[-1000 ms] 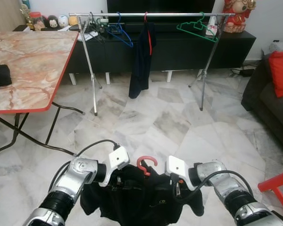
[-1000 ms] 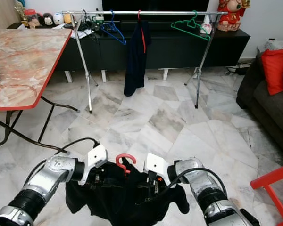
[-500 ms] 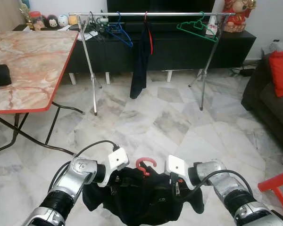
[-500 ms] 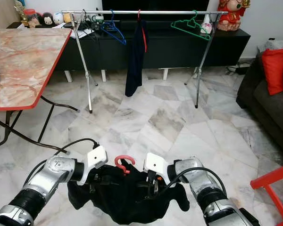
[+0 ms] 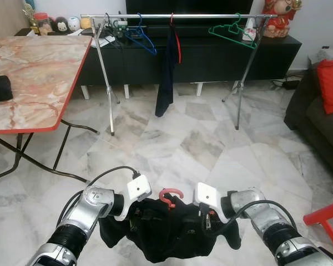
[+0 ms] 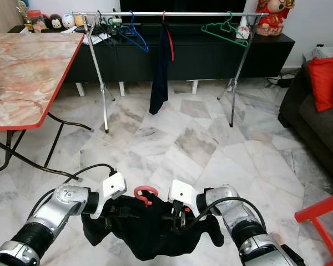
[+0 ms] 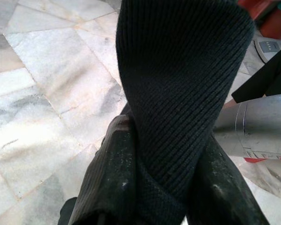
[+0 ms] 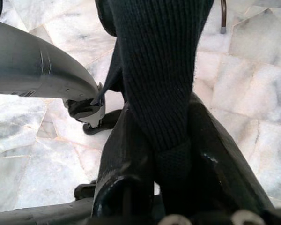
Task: Hang hanger
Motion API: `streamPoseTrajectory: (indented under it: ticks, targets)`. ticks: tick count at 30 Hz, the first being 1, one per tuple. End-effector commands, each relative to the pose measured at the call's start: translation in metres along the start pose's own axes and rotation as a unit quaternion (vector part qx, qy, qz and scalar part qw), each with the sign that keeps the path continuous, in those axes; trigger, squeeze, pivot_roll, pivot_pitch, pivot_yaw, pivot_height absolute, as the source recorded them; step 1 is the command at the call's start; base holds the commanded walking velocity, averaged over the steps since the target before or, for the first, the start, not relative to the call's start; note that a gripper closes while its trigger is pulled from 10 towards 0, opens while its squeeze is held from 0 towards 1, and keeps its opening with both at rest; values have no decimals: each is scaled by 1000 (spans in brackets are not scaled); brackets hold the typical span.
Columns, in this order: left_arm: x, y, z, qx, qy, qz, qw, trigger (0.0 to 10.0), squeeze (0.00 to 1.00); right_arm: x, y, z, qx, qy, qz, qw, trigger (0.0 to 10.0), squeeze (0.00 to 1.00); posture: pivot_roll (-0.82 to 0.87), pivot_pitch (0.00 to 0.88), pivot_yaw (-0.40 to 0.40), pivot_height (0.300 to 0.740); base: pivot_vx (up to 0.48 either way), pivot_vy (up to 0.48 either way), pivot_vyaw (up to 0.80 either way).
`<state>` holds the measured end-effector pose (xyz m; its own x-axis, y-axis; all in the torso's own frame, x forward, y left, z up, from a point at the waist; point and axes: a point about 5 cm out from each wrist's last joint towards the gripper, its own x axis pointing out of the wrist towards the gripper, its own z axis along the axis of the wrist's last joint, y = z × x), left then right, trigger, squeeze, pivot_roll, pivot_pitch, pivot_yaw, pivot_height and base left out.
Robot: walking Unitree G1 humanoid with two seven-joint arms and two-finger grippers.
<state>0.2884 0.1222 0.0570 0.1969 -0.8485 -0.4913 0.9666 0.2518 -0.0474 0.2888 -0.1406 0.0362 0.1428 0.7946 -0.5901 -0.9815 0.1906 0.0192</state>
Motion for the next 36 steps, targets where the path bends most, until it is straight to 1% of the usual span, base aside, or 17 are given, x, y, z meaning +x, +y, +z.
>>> streamPoseTrajectory:
  ticks: [1, 2, 3, 4, 5, 14, 17, 21, 23, 25, 26, 30, 31, 32, 33, 35, 36]
  targets:
    - [3, 1, 7, 11, -16, 1, 1000, 0, 0, -1, -7, 9, -7, -16, -17, 1000, 10000, 0, -54, 36, -64, 740, 0, 0, 0]
    - [3, 1, 7, 10, -17, 3, 1000, 0, 0, -1, -7, 9, -6, -15, -16, 1000, 10000, 0, -54, 36, -64, 740, 0, 0, 0]
    - [3, 2, 7, 10, -18, 5, 1000, 0, 0, 0, -6, 8, -2, -15, -17, 1000, 10000, 145, -54, 36, -64, 740, 0, 0, 0]
    - [3, 2, 7, 9, -18, 5, 1000, 0, 0, 0, -6, 8, 0, -16, -18, 1000, 10000, 145, -54, 36, -64, 740, 0, 0, 0]
    - [3, 2, 6, 9, -19, 6, 1000, 0, 0, 0, -6, 8, 1, -16, -19, 1000, 10000, 1000, -54, 36, -64, 740, 0, 0, 0]
    - [3, 2, 3, 5, -14, 9, 1000, 0, 0, 0, -6, 6, 4, -15, -19, 1000, 10000, 1000, -53, 37, -65, 740, 0, 0, 0]
    - [3, 2, 0, 6, -5, 12, 1000, 0, 0, 0, -6, 6, 2, -12, -14, 1000, 10000, 1000, -56, 35, -65, 740, 0, 0, 0]
    - [3, 3, -5, 12, 11, 28, 999, 0, 0, -1, -5, 3, -3, 1, -11, 1000, 10000, 1000, -56, 35, -64, 740, 0, 0, 0]
    - [2, 7, -10, 15, 18, 60, 998, 0, 0, -2, -6, 0, -3, 10, -22, 1000, 10000, 1000, -58, 34, -64, 740, 0, 0, 0]
    - [1, 8, -11, 17, 18, 72, 997, 0, 0, -3, -6, 0, -3, 11, -26, 1000, 10000, 1000, -58, 34, -64, 740, 0, 0, 0]
    - [1, 9, -13, 17, 17, 89, 996, 0, 0, -3, -7, -1, -3, 12, -35, 999, 10000, 1000, -58, 34, -64, 740, 0, 0, 0]
    - [-1, 12, -18, 11, 18, 128, 992, 0, 0, -5, -9, -3, 2, 14, -59, 998, 10000, 1000, -58, 32, -63, 740, 0, 0, 0]
    - [-1, 14, -21, 8, 16, 154, 988, 0, 0, -6, -12, -4, 10, 11, -82, 997, 10000, 1000, -58, 29, -64, 740, 0, 0, 0]
    - [-1, 14, -21, 8, 16, 154, 988, 0, 0, -6, -12, -4, 10, 11, -82, 997, 10000, 1000, -58, 29, -64, 740, 0, 0, 0]
    - [-2, 15, -23, 5, 14, 173, 985, 0, 0, -7, -14, -5, 14, 10, -101, 995, 10000, 1000, -58, 29, -64, 740, 0, 0, 0]
    - [-2, 17, -26, -5, 3, 211, 977, 0, 0, -10, -17, -10, 37, 13, -138, 990, 10000, 1000, -61, 25, -62, 740, 0, 0, 0]
    - [-2, 17, -26, -5, 3, 211, 977, 0, 0, -10, -17, -10, 37, 13, -138, 990, 10000, 1000, -61, 25, -62, 740, 0, 0, 0]
